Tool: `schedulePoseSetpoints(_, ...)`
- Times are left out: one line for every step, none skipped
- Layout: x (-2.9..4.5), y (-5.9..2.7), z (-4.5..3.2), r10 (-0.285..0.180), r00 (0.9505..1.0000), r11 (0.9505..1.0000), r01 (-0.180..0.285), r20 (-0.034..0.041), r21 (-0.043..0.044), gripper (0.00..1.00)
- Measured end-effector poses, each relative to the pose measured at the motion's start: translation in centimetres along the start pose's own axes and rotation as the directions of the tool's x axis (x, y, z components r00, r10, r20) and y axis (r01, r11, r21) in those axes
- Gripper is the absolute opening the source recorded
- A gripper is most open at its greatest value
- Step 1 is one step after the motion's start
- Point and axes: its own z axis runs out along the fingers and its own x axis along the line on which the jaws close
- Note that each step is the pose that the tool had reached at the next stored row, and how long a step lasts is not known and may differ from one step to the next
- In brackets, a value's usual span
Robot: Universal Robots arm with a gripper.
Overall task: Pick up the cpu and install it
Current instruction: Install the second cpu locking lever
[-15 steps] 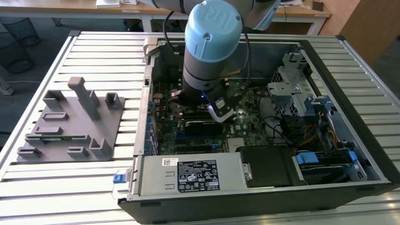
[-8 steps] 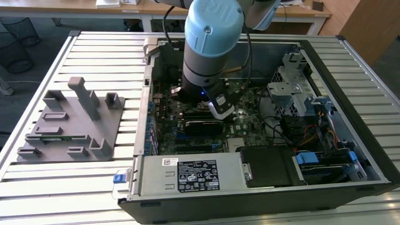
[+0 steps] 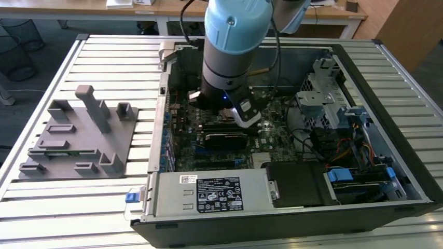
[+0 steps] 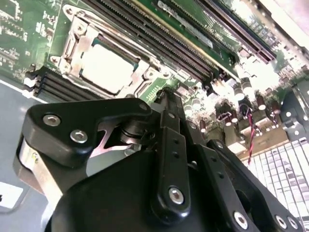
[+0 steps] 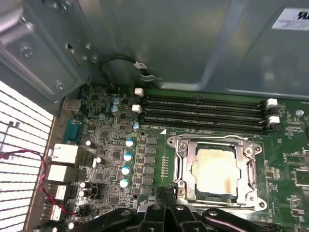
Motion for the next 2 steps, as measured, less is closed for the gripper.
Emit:
schedulePoseSetpoints(0.00,0.05,-0.15,0.000,1.0000,1.0000,0.000,0.0000,-0.0001,0.11)
schedulePoseSetpoints(0.00,0.10,-0.28,0.000,1.0000,1.0000,0.000,0.0000,0.0000,0.11)
